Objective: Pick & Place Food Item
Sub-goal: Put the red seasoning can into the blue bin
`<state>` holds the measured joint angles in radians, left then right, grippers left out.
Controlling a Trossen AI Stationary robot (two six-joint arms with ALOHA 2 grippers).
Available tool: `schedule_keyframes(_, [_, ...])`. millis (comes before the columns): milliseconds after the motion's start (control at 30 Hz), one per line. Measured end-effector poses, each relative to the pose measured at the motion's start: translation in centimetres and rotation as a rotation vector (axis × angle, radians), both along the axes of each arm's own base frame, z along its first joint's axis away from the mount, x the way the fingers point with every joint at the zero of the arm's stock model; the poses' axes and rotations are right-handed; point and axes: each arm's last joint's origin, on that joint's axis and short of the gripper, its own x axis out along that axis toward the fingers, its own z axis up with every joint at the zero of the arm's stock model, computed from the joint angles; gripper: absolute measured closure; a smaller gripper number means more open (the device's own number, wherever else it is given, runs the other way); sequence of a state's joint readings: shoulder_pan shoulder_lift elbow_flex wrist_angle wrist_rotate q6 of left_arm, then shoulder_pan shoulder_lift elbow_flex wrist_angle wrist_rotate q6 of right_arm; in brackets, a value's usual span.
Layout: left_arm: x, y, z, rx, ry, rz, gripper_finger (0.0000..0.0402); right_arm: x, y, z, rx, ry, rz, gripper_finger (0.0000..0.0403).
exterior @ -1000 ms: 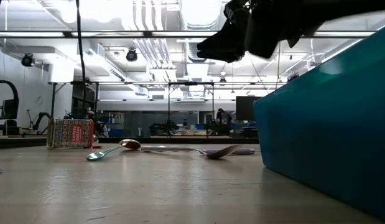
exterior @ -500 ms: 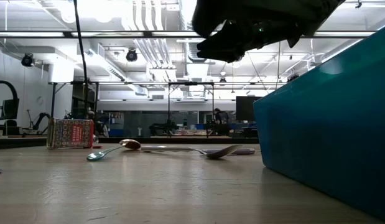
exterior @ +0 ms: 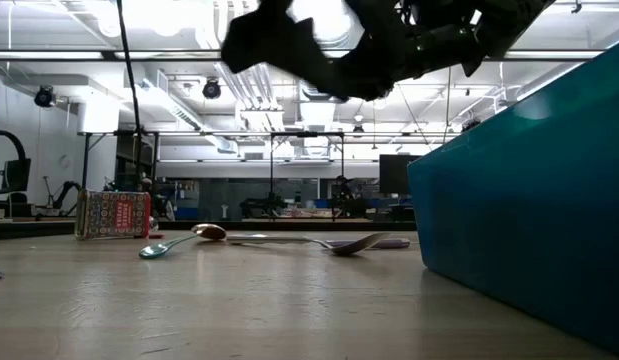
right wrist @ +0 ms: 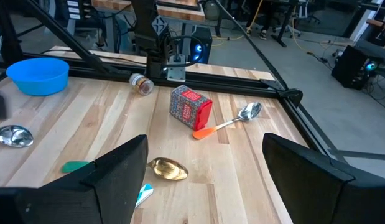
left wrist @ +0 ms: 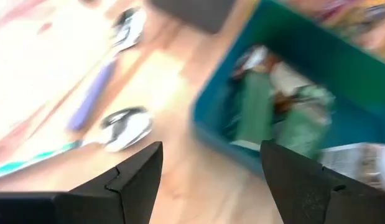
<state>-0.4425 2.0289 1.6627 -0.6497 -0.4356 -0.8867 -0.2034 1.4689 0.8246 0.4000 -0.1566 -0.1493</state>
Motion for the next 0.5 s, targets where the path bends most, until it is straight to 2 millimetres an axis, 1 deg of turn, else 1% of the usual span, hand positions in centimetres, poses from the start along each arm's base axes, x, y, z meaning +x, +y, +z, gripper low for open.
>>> schedule_keyframes(133, [-0.6, 1.6, 0.2, 0.028, 0.083, 0.051, 0.0129, 0.0, 0.0, 0.0, 0.0, 0.0, 0.0, 0.0087])
schedule_keyframes(333, [-1.4, 4.8, 0.7, 0.095, 0.221, 0.099, 0.0129, 0.0, 0.0, 0.0, 0.0, 0.0, 0.0, 0.0087])
schedule_keyframes(500, [-2.4, 6.9, 1.3, 0.085, 0.342, 0.115, 0.0129, 0.0, 0.0, 0.0, 0.0, 0.0, 0.0, 0.0087])
